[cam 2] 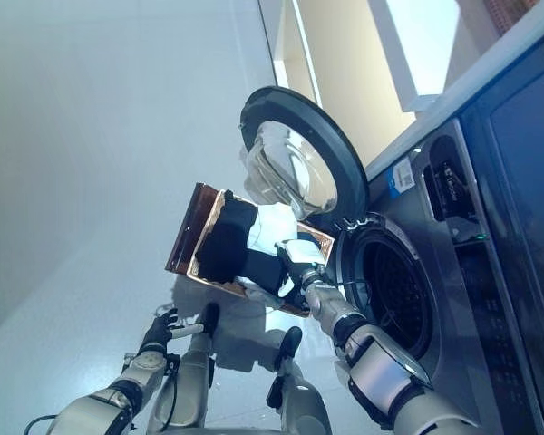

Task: Pick up the clothes and place them into the washing machine

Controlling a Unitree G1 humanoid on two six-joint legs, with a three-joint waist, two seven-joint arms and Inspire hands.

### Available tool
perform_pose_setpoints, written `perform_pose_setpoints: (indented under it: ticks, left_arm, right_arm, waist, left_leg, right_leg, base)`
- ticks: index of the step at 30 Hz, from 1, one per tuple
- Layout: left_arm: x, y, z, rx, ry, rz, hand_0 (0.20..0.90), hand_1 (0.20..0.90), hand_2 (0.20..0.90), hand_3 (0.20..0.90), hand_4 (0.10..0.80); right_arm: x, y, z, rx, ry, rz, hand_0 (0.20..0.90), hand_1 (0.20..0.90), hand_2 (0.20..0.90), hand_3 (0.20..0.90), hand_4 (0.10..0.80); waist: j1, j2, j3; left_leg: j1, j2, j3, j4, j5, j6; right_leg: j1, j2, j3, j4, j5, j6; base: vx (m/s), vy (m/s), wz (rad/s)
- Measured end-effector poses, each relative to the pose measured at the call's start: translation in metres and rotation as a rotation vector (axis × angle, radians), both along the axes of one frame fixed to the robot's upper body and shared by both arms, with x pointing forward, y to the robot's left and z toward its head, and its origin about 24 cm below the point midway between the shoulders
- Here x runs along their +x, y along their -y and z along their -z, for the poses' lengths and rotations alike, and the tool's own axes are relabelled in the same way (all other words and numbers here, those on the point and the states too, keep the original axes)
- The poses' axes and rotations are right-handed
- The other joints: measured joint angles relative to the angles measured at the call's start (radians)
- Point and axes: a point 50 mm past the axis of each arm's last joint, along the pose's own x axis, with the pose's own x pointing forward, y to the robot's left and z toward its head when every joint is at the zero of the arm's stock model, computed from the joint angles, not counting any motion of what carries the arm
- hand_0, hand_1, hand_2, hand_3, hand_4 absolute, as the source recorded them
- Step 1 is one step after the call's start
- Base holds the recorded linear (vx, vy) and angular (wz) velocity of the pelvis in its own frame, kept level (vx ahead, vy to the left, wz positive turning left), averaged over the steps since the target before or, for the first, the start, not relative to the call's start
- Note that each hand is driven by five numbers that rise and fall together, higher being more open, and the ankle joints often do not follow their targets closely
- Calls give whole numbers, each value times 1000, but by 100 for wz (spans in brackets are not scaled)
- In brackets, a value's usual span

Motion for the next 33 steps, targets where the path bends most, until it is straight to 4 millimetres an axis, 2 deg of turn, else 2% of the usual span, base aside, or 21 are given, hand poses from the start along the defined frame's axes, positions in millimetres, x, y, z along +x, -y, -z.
perform_pose_setpoints:
  ticks: [7,13,19,33]
  left_arm:
    - [12,5,-7,4,49,25,900,900,900,900,800]
    - [29,6,-19,-8,115,-3,900,900,900,900,800]
    - [42,7,-29,-21,175,-16,900,900,900,900,800]
    - [50,11,-36,-36,214,-21,900,900,900,900,800]
  right_arm:
    - [7,3,-9,-13,50,19,900,900,900,900,800]
    - [26,-3,-38,-1,160,17,900,900,900,900,800]
    - [36,-8,-57,13,241,22,900,900,900,900,800]
    - [38,-11,-63,27,287,36,900,900,900,900,800]
  waist:
    - [16,-11,20]
    - [18,-38,59]
    - [19,-50,85]
    - [18,-49,101]
  left_leg:
    - [-38,1,-20,21,-5,-8]
    - [-115,11,-42,68,-5,-9]
    - [-178,17,-58,101,-7,-16]
    - [-208,19,-64,125,-7,-22]
  right_leg:
    - [-16,3,-17,0,0,-1]
    - [-62,19,-26,0,11,-14]
    - [-107,29,-34,5,22,-22]
    - [-131,35,-22,7,30,-25]
  base:
    - [-14,0,7]
    - [-55,2,5]
    - [-63,32,4]
    - [-26,17,-1]
